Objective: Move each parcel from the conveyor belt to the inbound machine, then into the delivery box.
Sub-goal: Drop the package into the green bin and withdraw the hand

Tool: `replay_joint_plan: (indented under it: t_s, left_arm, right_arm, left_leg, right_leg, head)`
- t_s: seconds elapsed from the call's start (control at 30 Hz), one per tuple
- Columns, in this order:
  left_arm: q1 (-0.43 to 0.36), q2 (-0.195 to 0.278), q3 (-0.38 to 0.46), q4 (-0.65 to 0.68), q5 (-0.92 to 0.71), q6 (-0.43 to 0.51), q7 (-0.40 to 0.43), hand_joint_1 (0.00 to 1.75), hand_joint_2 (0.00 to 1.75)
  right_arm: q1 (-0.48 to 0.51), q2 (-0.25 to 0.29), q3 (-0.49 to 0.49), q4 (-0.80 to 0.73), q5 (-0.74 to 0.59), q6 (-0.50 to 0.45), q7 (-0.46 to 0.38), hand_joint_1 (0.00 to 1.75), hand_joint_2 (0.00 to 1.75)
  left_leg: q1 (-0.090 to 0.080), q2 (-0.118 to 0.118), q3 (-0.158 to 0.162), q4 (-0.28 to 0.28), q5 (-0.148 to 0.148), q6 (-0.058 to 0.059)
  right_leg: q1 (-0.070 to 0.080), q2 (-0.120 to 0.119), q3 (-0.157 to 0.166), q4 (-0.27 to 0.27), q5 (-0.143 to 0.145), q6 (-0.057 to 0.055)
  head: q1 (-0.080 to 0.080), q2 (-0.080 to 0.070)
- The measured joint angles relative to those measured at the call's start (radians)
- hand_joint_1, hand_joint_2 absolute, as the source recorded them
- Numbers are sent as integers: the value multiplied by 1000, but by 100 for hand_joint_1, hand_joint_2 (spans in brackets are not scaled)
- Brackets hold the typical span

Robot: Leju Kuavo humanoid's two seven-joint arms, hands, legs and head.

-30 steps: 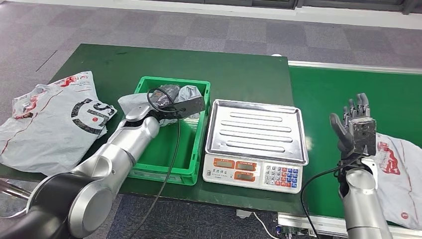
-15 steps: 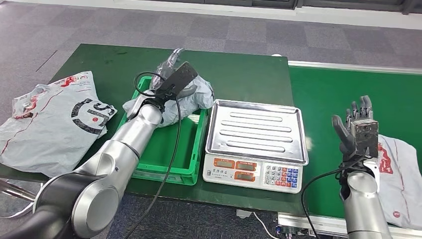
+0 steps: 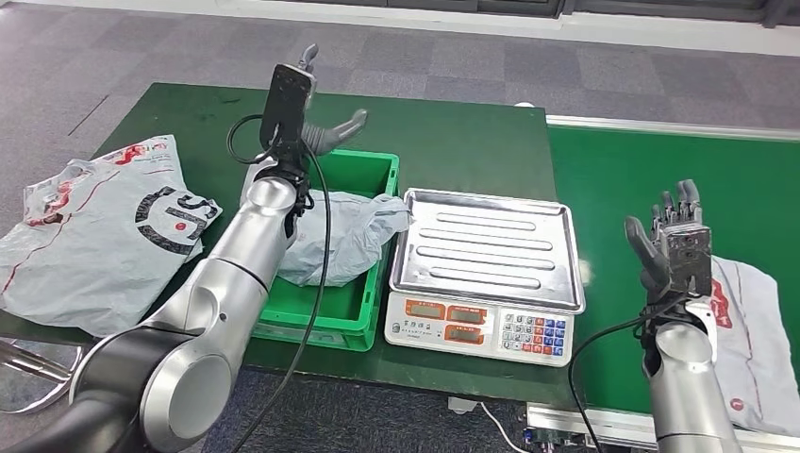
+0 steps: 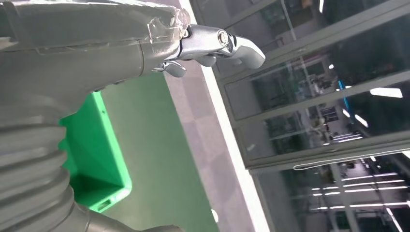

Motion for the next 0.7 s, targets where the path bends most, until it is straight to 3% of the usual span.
replay_joint_plan:
  t_s: [0.57, 0.7]
  left_arm:
    - [0, -5, 0, -30, 25, -9, -3, 0, 175]
    - [0, -7, 0, -28, 147, -119, 18, 0, 175]
  right_arm:
    - [-9, 0, 0, 20, 0, 0, -3, 0, 175]
    - [-17, 1, 0, 30, 3, 2, -4, 0, 175]
  left_leg:
    - [0, 0, 0, 0, 0, 0]
    - [0, 0, 0, 0, 0, 0]
  right_leg:
    - [0, 0, 0, 0, 0, 0]
    - [0, 0, 0, 0, 0, 0]
  head:
    - [0, 0]
    - [0, 0]
